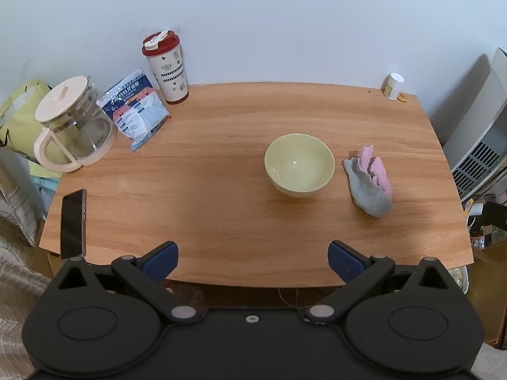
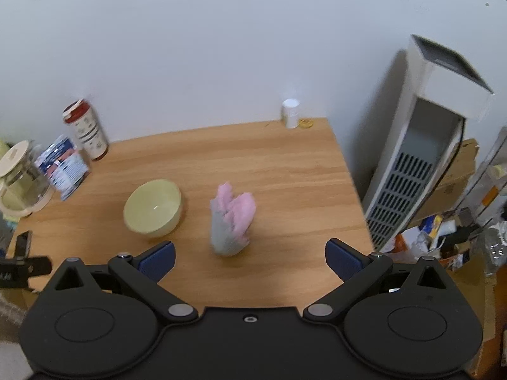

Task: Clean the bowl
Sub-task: 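Move both tools toward the bowl and the grey-pink cloth, then grasp the grey-pink cloth with the right gripper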

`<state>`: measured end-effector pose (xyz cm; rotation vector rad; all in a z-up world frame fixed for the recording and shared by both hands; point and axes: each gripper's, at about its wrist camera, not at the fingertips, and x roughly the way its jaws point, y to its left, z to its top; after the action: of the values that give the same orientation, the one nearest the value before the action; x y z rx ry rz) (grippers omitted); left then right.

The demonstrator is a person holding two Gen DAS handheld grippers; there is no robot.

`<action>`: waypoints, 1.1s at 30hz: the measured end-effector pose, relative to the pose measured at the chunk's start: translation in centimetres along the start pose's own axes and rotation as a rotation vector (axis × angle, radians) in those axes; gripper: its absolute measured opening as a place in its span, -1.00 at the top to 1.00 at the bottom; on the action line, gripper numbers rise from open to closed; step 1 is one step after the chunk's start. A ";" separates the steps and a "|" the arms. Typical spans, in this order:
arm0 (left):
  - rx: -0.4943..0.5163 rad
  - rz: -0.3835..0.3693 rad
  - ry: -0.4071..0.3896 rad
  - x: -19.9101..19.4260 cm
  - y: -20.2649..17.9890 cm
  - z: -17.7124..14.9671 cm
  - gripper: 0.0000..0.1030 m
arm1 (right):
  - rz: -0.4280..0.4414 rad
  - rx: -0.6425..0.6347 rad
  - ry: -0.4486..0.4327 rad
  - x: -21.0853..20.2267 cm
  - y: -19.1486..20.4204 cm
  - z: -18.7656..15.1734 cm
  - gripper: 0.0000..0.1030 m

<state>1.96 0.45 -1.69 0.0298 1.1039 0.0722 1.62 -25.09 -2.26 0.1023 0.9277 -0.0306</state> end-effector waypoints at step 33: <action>-0.091 0.030 -0.083 5.3 -0.7 2.4 -0.99 | 0.078 -0.474 -0.131 4.9 -2.3 -1.0 -0.99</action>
<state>6.49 0.19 -5.38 -0.0318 1.0168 0.1465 3.55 -27.22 -6.95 -0.2995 0.7782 0.2517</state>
